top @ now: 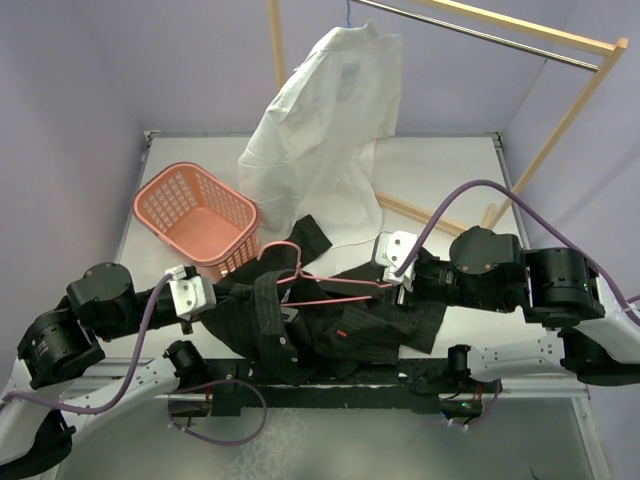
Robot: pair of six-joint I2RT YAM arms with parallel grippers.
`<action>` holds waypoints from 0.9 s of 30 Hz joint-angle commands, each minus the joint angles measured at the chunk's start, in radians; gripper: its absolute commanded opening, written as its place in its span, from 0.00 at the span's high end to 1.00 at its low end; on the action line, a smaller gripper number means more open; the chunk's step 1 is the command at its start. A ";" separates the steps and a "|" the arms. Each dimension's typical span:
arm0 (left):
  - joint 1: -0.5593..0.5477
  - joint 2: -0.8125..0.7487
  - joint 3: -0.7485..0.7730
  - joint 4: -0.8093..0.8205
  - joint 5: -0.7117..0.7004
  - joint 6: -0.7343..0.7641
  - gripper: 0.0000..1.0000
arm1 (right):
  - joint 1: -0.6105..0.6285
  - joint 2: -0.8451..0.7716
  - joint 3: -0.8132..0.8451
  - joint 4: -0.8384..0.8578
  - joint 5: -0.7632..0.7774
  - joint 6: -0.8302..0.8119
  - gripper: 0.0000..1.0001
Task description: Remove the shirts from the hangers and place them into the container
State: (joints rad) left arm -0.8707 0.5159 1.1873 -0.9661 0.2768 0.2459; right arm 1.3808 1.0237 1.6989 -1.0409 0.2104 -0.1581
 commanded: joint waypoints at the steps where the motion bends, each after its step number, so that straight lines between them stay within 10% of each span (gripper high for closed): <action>1: 0.006 -0.005 0.044 0.047 0.045 -0.003 1.00 | 0.003 0.024 0.001 0.036 0.013 -0.041 0.46; 20: 0.006 -0.014 0.055 0.051 0.036 -0.008 1.00 | 0.002 0.034 -0.046 0.050 -0.043 -0.028 1.00; 27: 0.006 -0.016 0.026 0.097 -0.106 -0.041 1.00 | 0.001 0.021 -0.044 0.044 -0.066 0.011 1.00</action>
State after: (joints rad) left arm -0.8707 0.5087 1.2091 -0.9653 0.2737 0.2432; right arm 1.3808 1.0599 1.6470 -1.0309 0.1616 -0.1787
